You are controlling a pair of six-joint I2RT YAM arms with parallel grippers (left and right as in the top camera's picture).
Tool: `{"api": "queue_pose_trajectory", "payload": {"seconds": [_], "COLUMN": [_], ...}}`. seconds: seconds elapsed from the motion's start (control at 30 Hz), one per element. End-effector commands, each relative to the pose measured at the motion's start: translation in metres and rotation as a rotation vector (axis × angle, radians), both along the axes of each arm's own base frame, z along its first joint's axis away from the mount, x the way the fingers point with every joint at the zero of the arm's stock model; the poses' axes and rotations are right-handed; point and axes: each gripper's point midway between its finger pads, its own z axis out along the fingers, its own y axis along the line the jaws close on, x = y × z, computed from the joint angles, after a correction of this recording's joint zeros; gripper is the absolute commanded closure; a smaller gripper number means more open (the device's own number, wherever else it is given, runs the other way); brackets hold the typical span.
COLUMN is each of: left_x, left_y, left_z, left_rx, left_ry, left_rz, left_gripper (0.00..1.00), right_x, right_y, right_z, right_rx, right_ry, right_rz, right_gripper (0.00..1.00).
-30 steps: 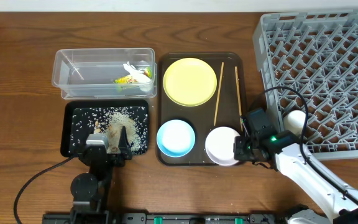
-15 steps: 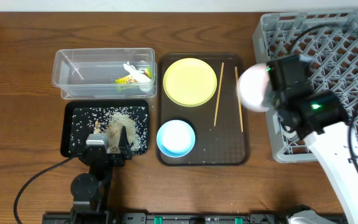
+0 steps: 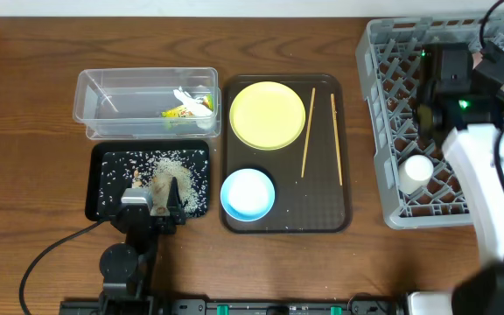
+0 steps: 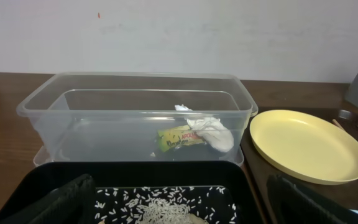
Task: Sort waste into correct bins and load items into the dishwasher rack
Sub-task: 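Grasp the pink bowl with the right gripper and place it in the rack, then grasp the blue bowl with the right gripper and place it in the rack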
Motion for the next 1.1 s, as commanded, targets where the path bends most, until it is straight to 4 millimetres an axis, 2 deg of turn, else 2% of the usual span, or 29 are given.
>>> {"api": "queue_pose_trajectory", "payload": {"seconds": [0.0,0.17,0.33,0.43,0.57,0.6,0.67,0.7,0.77,0.8,0.83,0.93,1.0,1.03,1.07], "left_x": [0.0,0.0,0.0,0.0,0.0,0.0,0.0,0.0,0.0,0.0,0.0,0.0,0.0,0.0,0.0], "left_y": [-0.001,-0.001,-0.001,-0.001,-0.001,-0.001,-0.001,-0.001,-0.001,-0.001,-0.001,-0.001,-0.001,-0.001,-0.001], "left_z": [-0.015,-0.015,-0.015,-0.015,-0.015,-0.015,-0.015,-0.015,-0.015,-0.015,-0.015,-0.015,-0.015,-0.015,-0.015], "left_rx": [0.006,0.006,0.006,0.006,0.006,0.006,0.006,0.006,0.006,0.006,0.006,0.006,0.006,0.006,0.006], "left_ry": [0.034,0.034,0.034,0.034,0.034,0.034,0.034,0.034,0.034,0.034,0.034,0.034,0.034,0.034,0.034], "left_rz": [-0.006,-0.006,-0.006,-0.006,-0.006,-0.006,-0.006,-0.006,-0.006,-0.006,-0.006,-0.006,-0.006,-0.006,-0.006], "left_gripper": [0.1,0.1,0.1,0.1,0.1,0.1,0.1,0.1,0.1,0.1,0.1,0.1,0.1,0.1,0.1], "right_x": [0.007,0.025,0.042,0.047,0.048,0.047,0.047,0.047,0.047,0.046,0.044,0.033,0.019,0.008,-0.002], "right_y": [-0.02,-0.019,0.003,0.021,0.048,0.054,0.064,0.07,0.084,0.096,0.11,0.166,0.218,0.254,0.281], "right_z": [-0.022,-0.061,-0.1,-0.111,-0.113,-0.113,-0.112,-0.113,-0.116,-0.12,-0.123,-0.129,-0.128,-0.123,-0.12], "right_rx": [-0.081,-0.094,-0.082,-0.101,-0.116,-0.12,-0.115,-0.098,-0.037,0.027,0.101,0.374,0.593,0.735,0.836], "right_ry": [0.163,0.279,0.409,0.478,0.506,0.516,0.498,0.497,0.495,0.494,0.493,0.483,0.476,0.474,0.478], "right_rz": [-0.036,-0.014,0.084,0.142,0.203,0.218,0.231,0.254,0.311,0.364,0.423,0.632,0.811,0.929,1.014], "right_gripper": [0.98,0.99,0.99,0.99,0.97,0.88,0.34,0.12,0.07,0.02,0.01,0.02,0.09,0.16,0.2]}}
